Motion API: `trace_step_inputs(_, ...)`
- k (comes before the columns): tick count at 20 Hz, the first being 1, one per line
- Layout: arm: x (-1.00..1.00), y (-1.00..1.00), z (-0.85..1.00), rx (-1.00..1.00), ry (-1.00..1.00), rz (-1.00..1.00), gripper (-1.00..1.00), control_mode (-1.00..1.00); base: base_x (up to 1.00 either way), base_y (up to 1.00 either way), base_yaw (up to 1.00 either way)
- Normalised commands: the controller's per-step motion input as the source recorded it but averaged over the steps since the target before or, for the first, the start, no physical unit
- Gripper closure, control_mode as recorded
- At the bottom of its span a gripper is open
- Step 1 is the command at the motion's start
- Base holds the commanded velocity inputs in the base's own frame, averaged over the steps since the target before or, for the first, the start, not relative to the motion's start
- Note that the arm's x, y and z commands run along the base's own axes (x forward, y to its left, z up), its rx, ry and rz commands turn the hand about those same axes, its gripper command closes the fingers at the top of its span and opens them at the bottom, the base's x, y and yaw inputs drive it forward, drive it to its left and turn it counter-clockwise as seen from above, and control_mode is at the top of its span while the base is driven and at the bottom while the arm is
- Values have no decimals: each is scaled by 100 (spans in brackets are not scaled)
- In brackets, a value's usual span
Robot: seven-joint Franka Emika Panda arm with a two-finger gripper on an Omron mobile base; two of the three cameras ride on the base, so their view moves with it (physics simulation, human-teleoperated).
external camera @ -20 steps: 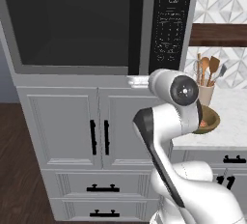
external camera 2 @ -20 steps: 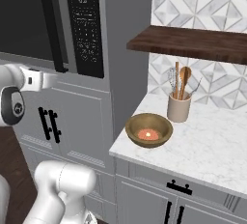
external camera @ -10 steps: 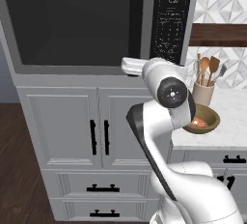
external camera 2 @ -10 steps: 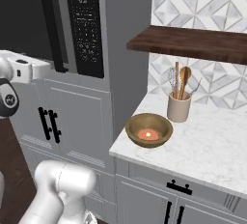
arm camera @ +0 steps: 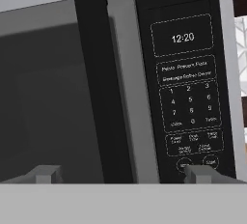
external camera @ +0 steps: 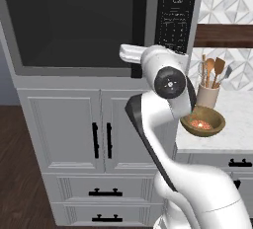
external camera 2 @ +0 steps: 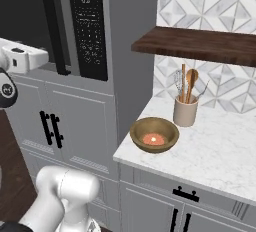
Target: Open the microwave, place the bowl with waffle inside the microwave, then close the microwave door and turn it on.
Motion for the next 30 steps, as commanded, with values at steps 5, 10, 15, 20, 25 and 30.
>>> trace_step_inputs(5,29,0,10,-1,10,0,-100,-100,0,0,0)
trace_step_inputs(10,62,0,-4,-6,9,0,-100,-100,0,0,0)
trace_step_inputs(15,56,0,-11,-6,10,0,-100,-100,0,0,0)
trace_step_inputs(20,24,0,-7,-5,7,0,-100,-100,0,0,0)
trace_step_inputs(25,30,0,-27,-5,4,0,-100,-100,0,0,0)
trace_step_inputs(30,33,1,-31,-4,0,0,-100,-100,0,0,0)
